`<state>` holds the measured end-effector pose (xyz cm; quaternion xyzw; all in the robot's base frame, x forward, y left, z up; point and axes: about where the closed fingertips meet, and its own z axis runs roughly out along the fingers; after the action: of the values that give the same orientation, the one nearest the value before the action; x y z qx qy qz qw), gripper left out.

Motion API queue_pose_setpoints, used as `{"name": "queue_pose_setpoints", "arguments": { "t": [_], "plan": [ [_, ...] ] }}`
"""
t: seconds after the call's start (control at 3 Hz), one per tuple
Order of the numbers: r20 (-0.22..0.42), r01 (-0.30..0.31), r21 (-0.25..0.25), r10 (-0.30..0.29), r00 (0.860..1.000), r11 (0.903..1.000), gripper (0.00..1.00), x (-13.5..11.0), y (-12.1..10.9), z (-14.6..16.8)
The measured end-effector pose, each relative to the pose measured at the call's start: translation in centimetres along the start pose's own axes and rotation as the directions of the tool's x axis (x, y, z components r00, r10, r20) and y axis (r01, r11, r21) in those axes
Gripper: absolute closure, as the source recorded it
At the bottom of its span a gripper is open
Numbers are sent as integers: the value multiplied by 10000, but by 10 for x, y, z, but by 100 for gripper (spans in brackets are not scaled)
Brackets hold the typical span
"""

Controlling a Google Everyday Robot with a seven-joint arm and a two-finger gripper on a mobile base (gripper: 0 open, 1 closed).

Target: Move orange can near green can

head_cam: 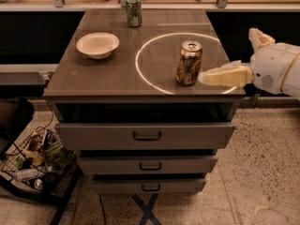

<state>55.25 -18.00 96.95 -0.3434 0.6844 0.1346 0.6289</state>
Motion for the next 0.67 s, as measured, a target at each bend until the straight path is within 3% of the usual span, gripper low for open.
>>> {"name": "queue_pose_setpoints", "arguments": {
  "t": [0.67],
  "plan": [
    [598, -926, 287, 908, 9941, 9953, 0, 18, -10, 44]
  ]
}}
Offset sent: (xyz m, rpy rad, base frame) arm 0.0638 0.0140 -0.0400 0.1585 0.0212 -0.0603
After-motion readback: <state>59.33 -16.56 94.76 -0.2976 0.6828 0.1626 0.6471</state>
